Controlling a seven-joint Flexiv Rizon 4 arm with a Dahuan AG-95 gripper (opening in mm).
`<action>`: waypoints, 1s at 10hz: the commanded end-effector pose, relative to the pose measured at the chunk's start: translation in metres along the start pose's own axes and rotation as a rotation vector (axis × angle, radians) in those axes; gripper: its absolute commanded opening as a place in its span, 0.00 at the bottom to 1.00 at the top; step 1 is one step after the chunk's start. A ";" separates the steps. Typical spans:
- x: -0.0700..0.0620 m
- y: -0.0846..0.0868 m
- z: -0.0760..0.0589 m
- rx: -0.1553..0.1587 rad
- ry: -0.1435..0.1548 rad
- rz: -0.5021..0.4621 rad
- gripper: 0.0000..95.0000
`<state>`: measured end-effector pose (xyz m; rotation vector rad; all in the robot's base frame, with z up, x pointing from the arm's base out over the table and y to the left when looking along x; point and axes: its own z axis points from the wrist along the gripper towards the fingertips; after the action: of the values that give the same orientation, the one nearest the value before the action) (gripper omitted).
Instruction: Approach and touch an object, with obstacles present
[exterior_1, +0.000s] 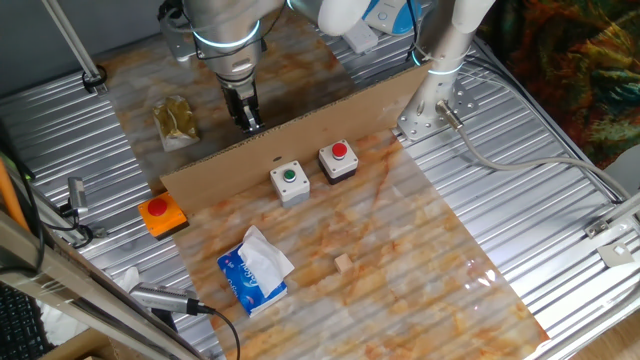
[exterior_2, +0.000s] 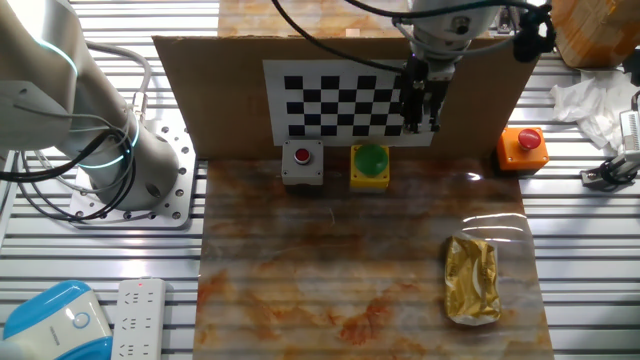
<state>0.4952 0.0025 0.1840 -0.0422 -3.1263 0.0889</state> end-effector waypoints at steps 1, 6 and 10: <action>0.001 0.002 -0.005 -0.005 0.015 0.009 0.00; 0.011 0.010 -0.028 -0.002 0.031 0.021 0.00; 0.020 0.019 -0.045 -0.005 0.033 0.033 0.00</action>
<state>0.4755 0.0267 0.2307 -0.0979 -3.0948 0.0795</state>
